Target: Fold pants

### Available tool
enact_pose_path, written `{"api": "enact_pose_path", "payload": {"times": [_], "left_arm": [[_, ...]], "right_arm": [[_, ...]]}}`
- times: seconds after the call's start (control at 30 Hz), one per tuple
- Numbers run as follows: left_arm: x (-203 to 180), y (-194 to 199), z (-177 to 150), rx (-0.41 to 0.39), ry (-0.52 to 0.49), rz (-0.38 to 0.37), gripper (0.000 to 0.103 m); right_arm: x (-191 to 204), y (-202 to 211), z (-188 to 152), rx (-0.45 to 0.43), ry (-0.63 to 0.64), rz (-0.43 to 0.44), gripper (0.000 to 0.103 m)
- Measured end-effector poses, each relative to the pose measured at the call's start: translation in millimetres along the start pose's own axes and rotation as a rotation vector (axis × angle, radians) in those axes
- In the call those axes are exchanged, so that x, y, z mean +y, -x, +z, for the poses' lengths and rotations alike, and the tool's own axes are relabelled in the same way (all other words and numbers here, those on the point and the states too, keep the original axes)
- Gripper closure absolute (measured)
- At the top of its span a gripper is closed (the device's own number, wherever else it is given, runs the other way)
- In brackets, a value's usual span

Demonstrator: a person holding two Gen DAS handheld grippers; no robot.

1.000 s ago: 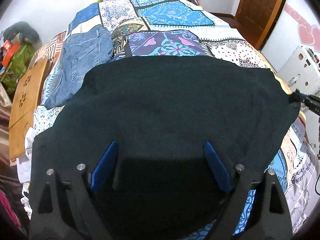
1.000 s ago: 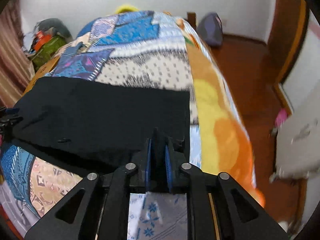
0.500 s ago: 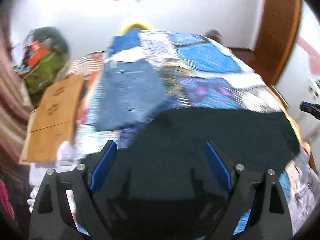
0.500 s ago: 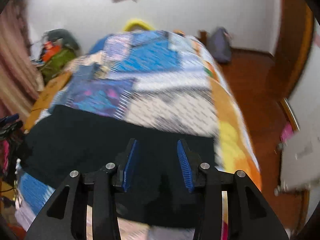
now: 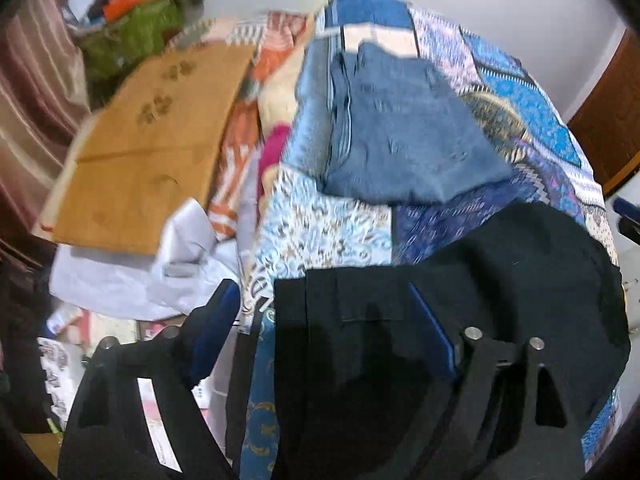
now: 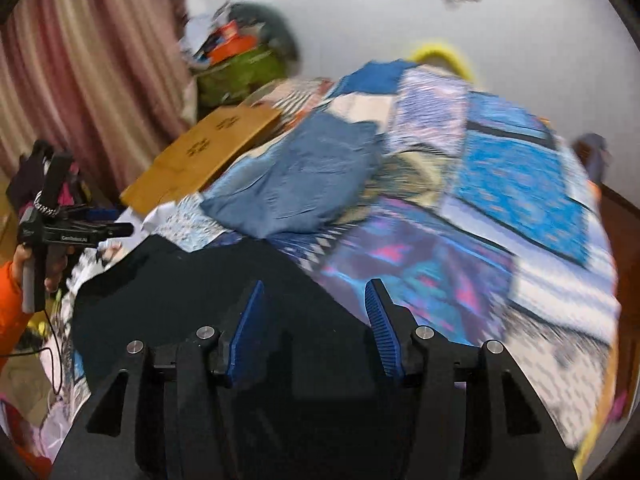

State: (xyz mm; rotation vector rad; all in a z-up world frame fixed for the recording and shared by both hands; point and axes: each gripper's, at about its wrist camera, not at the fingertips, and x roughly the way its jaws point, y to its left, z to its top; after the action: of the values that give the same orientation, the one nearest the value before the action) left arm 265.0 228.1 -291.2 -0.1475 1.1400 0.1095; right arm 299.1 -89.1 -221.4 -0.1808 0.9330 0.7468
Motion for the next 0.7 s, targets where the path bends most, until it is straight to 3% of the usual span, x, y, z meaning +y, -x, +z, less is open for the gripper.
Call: {"api": "enact_pose_path", "payload": {"times": [0.07,0.17,0.33,0.37,0.43,0.53,0.6,0.7], "left_arm": [[3.7,-18.5,-3.9,0.039,-0.001,-0.011,0.021],[2.8,-39.1,-9.3,0.098,-0.005,-0.053,0.030],[-4.1,-37.5,-15.0,0.082,-0.023,-0.142,0.063],[-7.1,-34.8,-16.3,0.072,-0.031,-0.136,0.066],[-15.4,-29.2,-19.8,0.043,-0.071,-0.110,0.079],[-24.4,-21.1,-24.8,0.000,-0.116,-0.035,0.087],[-23.7,-16.7,-28.7,-0.027,-0.129,0.029,0.087],[-15.8,-19.9,-31.5,-0.028,-0.126,0.062,0.085]], "right_arm": [[7.4,-27.6,10.0,0.051,0.012,0.038,0.054],[13.1,-56.8,22.3,0.115,0.014,0.083,0.054],[21.1,-91.0,28.4,0.227,0.013,0.155,0.054],[25.3,-94.0,27.8,0.235,0.026,0.169,0.056],[35.4,-99.7,27.1,0.248,0.068,0.162,0.081],[41.0,-98.7,27.3,0.217,0.113,0.115,0.092],[37.0,-96.8,29.0,0.185,0.104,0.085,0.095],[32.1,-95.4,31.3,0.166,0.076,0.046,0.095]]}}
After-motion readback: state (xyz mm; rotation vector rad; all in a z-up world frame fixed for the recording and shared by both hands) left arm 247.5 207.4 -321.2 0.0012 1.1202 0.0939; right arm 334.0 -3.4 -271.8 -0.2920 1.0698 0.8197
